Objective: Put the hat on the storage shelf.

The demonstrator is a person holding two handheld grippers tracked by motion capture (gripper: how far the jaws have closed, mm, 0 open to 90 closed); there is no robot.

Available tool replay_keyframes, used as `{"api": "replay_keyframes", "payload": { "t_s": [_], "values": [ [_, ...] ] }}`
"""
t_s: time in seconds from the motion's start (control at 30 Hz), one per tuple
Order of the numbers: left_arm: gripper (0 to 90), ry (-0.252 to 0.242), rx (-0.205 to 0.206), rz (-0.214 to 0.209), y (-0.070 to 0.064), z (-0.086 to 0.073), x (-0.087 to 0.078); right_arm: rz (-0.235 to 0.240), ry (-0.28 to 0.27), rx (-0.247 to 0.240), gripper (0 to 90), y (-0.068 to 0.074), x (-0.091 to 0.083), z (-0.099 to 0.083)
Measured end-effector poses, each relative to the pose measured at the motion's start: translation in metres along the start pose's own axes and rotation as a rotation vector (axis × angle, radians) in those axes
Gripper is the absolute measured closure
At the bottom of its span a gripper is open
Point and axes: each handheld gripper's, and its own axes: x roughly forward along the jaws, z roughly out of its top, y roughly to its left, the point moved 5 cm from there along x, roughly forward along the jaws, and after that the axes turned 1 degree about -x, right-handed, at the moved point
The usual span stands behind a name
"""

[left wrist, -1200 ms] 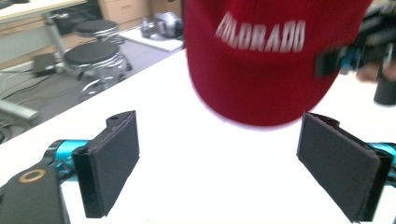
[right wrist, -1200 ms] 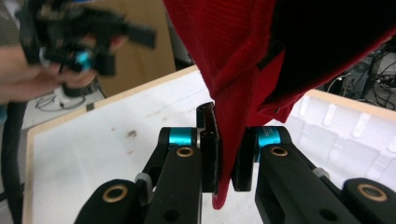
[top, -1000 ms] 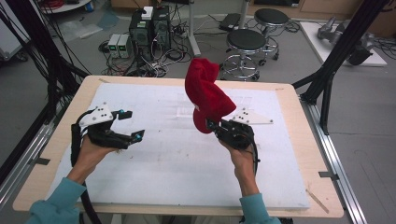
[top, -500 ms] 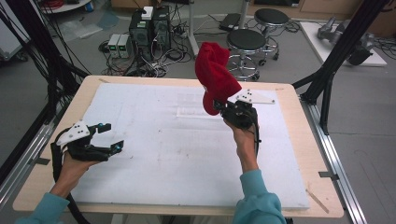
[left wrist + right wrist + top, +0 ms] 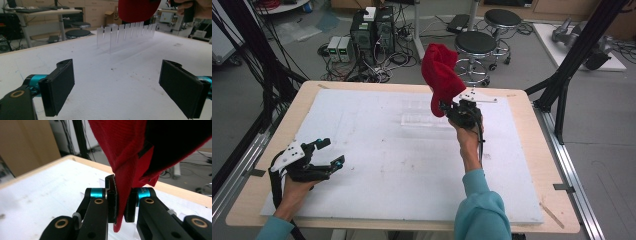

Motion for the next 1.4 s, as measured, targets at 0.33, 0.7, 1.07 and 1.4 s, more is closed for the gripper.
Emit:
{"api": "replay_keyframes", "payload": {
  "t_s": [0.33,0.7,1.07,1.4],
  "values": [
    [13.5,0.0,-0.015,0.052,0.0,-0.008,0.004,-0.007,0.036,-0.004,84.6,-0.002,0.014,-0.01],
    [13.5,-0.003,-0.024,0.065,0.0,-0.013,0.005,-0.006,0.085,0.032,84.4,-0.007,0.03,-0.025],
    [13.5,0.001,-0.042,0.09,0.003,-0.013,0.005,-0.006,0.101,0.042,84.2,-0.006,0.03,-0.042],
    [13.8,0.001,-0.047,0.102,0.004,-0.013,0.005,0.003,0.137,0.021,79.1,-0.004,0.026,-0.048]
  ]
}}
